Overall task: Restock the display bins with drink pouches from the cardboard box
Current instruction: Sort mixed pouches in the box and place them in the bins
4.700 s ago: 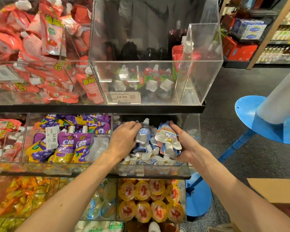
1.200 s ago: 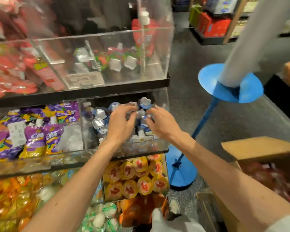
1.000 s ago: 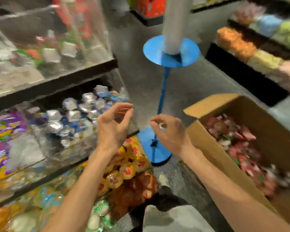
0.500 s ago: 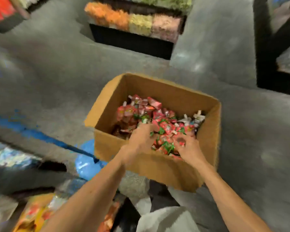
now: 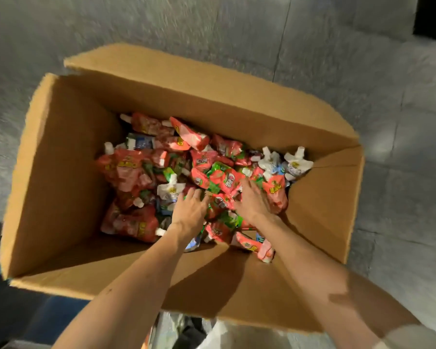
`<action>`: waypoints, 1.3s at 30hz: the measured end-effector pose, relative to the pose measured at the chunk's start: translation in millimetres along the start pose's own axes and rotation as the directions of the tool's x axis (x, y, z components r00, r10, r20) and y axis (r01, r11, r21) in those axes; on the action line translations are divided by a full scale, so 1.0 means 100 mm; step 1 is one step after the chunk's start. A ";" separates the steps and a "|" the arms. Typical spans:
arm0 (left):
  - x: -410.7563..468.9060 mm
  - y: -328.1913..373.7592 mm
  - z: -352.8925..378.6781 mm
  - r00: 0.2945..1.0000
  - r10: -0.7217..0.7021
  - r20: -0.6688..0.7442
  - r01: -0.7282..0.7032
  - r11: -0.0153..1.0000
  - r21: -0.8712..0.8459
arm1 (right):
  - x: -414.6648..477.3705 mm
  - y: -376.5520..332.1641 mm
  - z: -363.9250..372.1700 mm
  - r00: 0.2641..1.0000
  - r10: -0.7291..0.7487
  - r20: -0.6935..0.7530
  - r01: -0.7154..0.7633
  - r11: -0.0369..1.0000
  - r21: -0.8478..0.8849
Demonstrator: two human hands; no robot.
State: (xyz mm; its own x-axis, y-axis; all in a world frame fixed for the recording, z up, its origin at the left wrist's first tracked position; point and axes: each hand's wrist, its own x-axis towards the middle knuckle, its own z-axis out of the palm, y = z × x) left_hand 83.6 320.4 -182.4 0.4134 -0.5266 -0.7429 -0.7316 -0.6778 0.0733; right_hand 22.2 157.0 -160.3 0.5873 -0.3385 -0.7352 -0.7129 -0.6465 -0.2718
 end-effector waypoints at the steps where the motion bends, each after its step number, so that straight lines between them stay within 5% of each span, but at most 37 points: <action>1: 0.10 -0.02 0.06 0.999 0.032 0.019 -0.033 0.998 0.061 | 0.12 -0.01 0.04 1.000 -0.013 -0.017 0.013 1.000 -0.010; 6: 0.37 -0.03 0.25 0.991 0.109 0.077 -0.127 0.947 0.294 | 0.44 -0.01 0.20 0.992 -0.039 -0.118 0.027 0.995 -0.097; 11: 0.49 -0.01 0.29 0.993 0.121 0.013 -0.122 0.973 0.195 | 0.57 -0.04 0.35 0.982 -0.144 -0.121 0.122 0.977 -0.176; 19: 0.36 -0.01 0.34 0.990 0.136 0.032 -0.136 0.991 0.007 | 0.45 0.03 0.32 0.998 0.045 -0.052 -0.046 0.999 -0.021; 23: 0.28 -0.08 0.26 0.983 0.177 0.039 -0.177 0.984 -0.015 | 0.21 0.26 0.20 0.964 0.108 0.241 -0.180 0.937 0.300; 27: 0.22 -0.15 0.15 0.976 0.209 0.061 -0.207 0.978 -0.037 | 0.04 0.35 0.29 0.898 0.042 0.437 -0.183 0.941 0.285; 33: 0.11 -0.26 -0.06 0.955 0.250 0.161 -0.237 0.967 -0.095 | -0.07 0.34 0.50 0.917 -0.149 0.371 0.164 0.986 -0.010; 36: -0.02 -0.31 -0.15 0.963 0.236 0.127 -0.217 0.965 -0.144 | -0.11 0.38 0.61 0.949 -0.111 0.295 0.135 0.989 -0.064; 39: -0.19 -0.43 -0.26 0.982 0.164 0.089 -0.136 0.956 -0.260 | -0.12 0.30 0.65 0.970 -0.029 0.240 0.015 0.998 0.059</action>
State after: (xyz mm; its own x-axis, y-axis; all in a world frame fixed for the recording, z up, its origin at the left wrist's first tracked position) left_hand 121.3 346.2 -153.8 0.2381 -0.5828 -0.7769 -0.6148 -0.7097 0.3440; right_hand -31.0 185.9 -199.6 0.4984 -0.1459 -0.8546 -0.7254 -0.6100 -0.3190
